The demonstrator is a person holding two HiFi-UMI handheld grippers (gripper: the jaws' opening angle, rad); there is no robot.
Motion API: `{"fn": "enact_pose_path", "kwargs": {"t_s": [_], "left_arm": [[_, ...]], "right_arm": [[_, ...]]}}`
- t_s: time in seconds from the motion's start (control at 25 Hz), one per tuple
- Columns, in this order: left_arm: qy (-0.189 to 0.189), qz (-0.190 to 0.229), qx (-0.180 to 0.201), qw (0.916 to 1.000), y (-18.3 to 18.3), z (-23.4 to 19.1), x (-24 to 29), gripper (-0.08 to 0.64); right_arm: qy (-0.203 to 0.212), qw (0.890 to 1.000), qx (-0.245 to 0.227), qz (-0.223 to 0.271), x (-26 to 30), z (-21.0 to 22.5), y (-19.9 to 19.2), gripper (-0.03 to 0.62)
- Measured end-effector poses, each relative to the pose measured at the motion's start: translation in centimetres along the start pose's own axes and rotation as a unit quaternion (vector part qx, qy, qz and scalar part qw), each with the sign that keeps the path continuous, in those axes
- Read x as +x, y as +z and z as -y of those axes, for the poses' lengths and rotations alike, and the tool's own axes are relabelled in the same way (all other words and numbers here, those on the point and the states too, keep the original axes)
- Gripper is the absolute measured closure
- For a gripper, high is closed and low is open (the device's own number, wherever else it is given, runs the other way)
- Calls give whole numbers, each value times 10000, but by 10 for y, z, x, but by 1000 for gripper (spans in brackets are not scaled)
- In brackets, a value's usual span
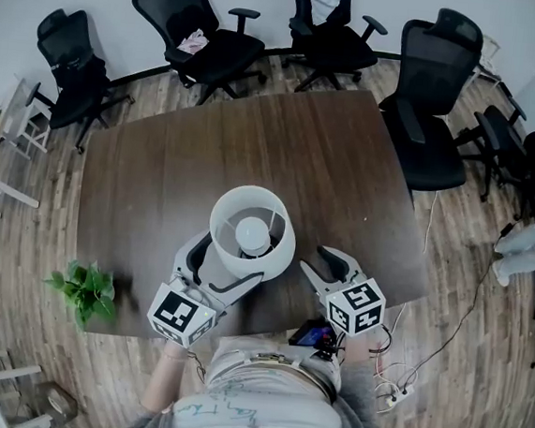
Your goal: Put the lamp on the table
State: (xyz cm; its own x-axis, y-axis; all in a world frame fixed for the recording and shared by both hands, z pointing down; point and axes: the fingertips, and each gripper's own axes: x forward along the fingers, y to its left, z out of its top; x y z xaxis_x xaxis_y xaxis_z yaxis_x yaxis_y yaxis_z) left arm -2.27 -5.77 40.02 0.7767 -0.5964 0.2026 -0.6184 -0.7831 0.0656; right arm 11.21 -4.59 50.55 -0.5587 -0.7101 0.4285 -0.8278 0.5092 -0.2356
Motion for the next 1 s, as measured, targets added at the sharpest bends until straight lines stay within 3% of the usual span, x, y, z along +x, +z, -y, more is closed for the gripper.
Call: {"fn": "enact_pose_path", "kwargs": {"t_s": [1.0], "left_arm": [[63,39,-176,9998,-8,6,-6,58]], "right_arm": [[243,9994,-213,-110,2,-3,2,403]]}}
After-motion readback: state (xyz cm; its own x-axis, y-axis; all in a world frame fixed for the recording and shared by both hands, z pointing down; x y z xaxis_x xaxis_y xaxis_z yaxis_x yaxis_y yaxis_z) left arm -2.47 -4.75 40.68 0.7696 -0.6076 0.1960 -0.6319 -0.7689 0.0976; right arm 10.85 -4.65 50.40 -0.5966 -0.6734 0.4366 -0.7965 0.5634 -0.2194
